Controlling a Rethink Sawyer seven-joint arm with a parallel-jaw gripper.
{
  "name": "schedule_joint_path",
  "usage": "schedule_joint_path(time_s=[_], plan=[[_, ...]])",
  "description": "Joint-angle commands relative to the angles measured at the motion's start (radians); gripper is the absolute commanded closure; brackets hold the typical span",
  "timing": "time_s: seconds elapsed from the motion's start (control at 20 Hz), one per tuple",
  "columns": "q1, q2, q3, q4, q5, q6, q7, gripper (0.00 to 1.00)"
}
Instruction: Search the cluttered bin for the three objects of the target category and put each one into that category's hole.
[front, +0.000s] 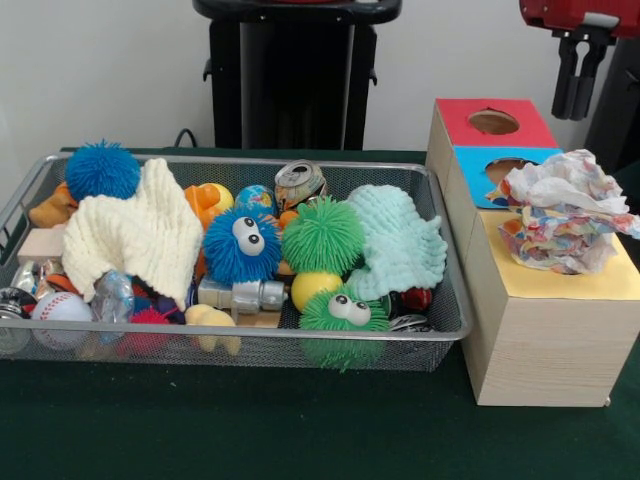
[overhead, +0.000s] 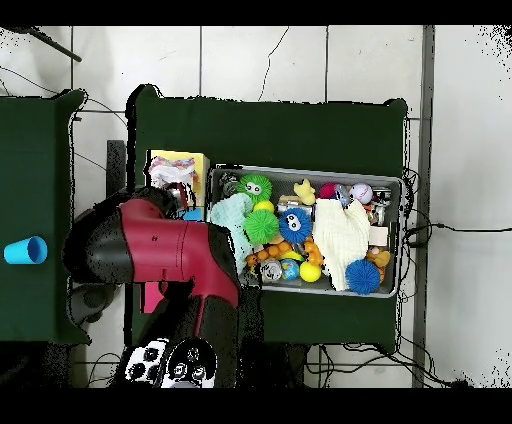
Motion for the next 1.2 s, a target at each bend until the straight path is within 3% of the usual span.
schedule_joint_path(time_s=[0.05,1.2], plan=[[-0.016,0.045,0.092,0.053,-0.003,-0.038,0.188,1.0],[-0.052,0.087,0.138,0.059,-0.017,-0.125,0.172,1.0]])
